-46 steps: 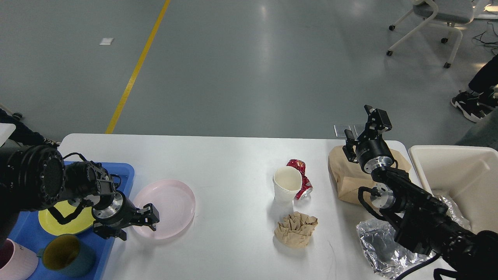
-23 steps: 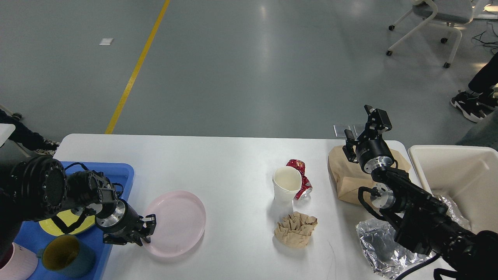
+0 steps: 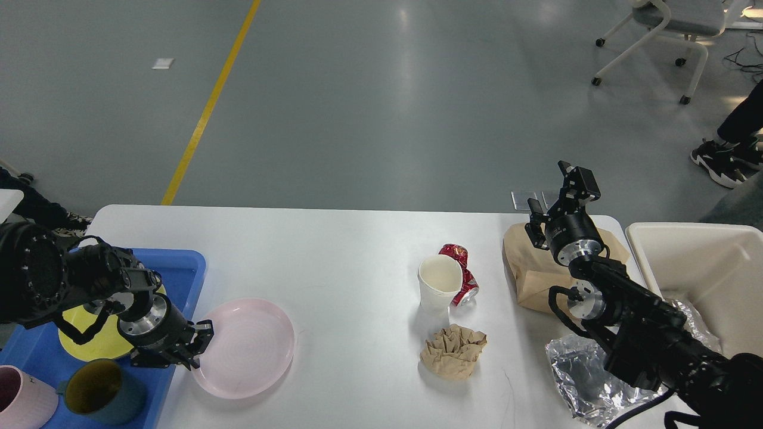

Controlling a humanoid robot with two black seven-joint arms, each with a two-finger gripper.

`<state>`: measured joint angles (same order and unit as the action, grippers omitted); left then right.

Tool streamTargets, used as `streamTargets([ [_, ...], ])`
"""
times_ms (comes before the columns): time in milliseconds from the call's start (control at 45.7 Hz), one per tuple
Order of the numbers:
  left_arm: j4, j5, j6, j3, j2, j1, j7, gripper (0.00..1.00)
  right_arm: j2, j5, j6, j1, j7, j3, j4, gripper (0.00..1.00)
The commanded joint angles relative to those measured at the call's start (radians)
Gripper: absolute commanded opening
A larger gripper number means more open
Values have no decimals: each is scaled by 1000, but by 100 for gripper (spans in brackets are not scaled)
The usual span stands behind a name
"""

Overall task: Tidy desktop
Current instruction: 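Lift the pink plate with the left gripper and stack it on the yellow plate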

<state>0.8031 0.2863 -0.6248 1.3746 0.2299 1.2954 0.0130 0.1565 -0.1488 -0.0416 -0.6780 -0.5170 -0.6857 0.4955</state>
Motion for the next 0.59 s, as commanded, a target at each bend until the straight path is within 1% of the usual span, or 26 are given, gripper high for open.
streamTargets([
  [0,-1,1,-7,-8,15,28,27,0,0,0,0,0,0,0,0,100],
  [153,1,1,-26,-16,22,88,50,0,0,0,0,0,0,0,0,100],
  [394,7,1,-137,-14,46,238,56,0,0,0,0,0,0,0,0,100],
  [482,7,-1,-183,-9,83,288,56,0,0,0,0,0,0,0,0,100],
  [569,7,-1,-236,-8,144,334,64,0,0,0,0,0,0,0,0,100],
])
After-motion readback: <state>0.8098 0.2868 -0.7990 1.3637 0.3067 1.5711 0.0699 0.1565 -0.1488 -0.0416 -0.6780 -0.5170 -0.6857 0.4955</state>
